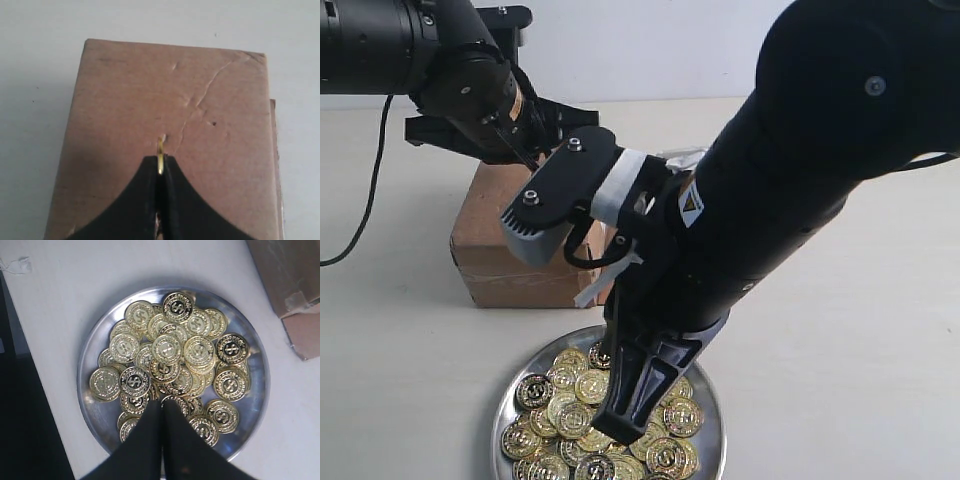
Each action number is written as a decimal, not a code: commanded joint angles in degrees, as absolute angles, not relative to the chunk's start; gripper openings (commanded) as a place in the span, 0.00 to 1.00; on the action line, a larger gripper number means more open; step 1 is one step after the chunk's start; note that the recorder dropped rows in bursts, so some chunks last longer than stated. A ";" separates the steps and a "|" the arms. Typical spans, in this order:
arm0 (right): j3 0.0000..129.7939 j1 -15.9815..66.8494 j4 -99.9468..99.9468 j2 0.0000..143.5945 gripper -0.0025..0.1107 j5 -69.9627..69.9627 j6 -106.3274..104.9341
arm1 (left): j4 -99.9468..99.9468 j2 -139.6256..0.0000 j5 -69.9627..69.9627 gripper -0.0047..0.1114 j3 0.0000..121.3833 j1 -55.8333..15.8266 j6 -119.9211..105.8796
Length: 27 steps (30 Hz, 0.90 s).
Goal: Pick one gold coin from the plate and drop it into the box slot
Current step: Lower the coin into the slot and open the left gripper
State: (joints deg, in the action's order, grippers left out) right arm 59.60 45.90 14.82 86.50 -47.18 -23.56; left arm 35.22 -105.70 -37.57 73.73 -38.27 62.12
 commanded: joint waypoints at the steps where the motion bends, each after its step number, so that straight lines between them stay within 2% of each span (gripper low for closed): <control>1: 59.99 45.99 15.06 86.01 0.02 -47.42 -23.63 | 35.76 -106.73 -38.57 0.04 74.09 -38.96 61.68; 27: 59.99 45.99 15.06 86.01 0.02 -47.69 -23.63 | 34.66 -107.60 -37.37 0.04 74.09 -39.43 57.45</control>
